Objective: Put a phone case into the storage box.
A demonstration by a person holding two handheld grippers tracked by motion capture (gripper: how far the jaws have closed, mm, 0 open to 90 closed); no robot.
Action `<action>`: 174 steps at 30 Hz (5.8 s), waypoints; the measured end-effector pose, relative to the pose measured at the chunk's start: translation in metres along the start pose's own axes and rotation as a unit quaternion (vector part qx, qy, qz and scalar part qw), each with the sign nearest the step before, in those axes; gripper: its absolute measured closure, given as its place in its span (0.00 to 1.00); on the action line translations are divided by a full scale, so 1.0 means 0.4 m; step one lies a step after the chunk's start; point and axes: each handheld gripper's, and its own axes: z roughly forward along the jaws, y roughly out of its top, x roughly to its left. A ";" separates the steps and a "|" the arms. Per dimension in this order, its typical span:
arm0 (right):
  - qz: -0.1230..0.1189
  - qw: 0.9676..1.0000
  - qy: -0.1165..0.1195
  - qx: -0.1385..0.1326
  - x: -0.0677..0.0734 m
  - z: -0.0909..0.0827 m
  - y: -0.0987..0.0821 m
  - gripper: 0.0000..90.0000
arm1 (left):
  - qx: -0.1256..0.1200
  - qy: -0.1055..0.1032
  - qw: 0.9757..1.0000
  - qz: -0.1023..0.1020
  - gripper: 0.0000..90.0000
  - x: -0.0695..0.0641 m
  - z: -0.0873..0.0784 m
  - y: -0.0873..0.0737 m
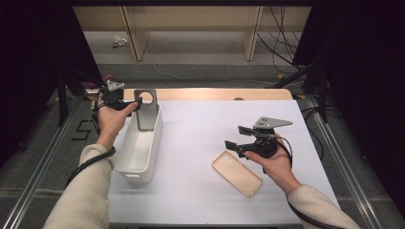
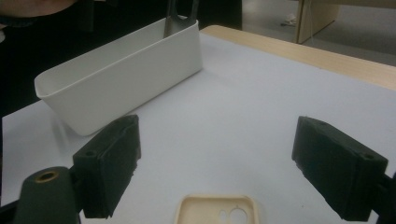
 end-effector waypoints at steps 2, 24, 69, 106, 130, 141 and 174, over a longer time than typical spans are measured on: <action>0.001 1.000 -0.002 0.000 -0.001 -0.001 0.000 0.18 | -0.002 -0.010 1.000 -0.002 0.22 -0.004 -0.016 -0.007; 0.016 0.999 -0.031 0.033 -0.070 -0.038 -0.034 0.18 | -0.047 -0.107 0.993 0.008 0.03 -0.141 -0.180 -0.146; 0.037 0.982 -0.079 0.168 -0.113 -0.071 -0.090 0.75 | -0.043 -0.125 0.989 0.073 0.06 -0.257 -0.266 -0.259; -0.004 0.898 -0.018 0.440 -0.028 0.004 -0.149 1.00 | -0.038 -0.124 0.988 0.084 0.09 -0.264 -0.263 -0.257; -0.047 0.890 0.039 0.452 0.071 0.058 -0.148 1.00 | -0.039 -0.125 0.987 0.087 0.10 -0.268 -0.260 -0.257; -0.063 0.889 0.049 0.451 0.087 0.071 -0.146 1.00 | -0.037 -0.127 0.987 0.087 0.10 -0.267 -0.258 -0.257; -0.216 0.899 0.048 0.378 0.142 0.058 -0.093 0.32 | -0.038 -0.134 0.987 0.085 0.09 -0.264 -0.263 -0.259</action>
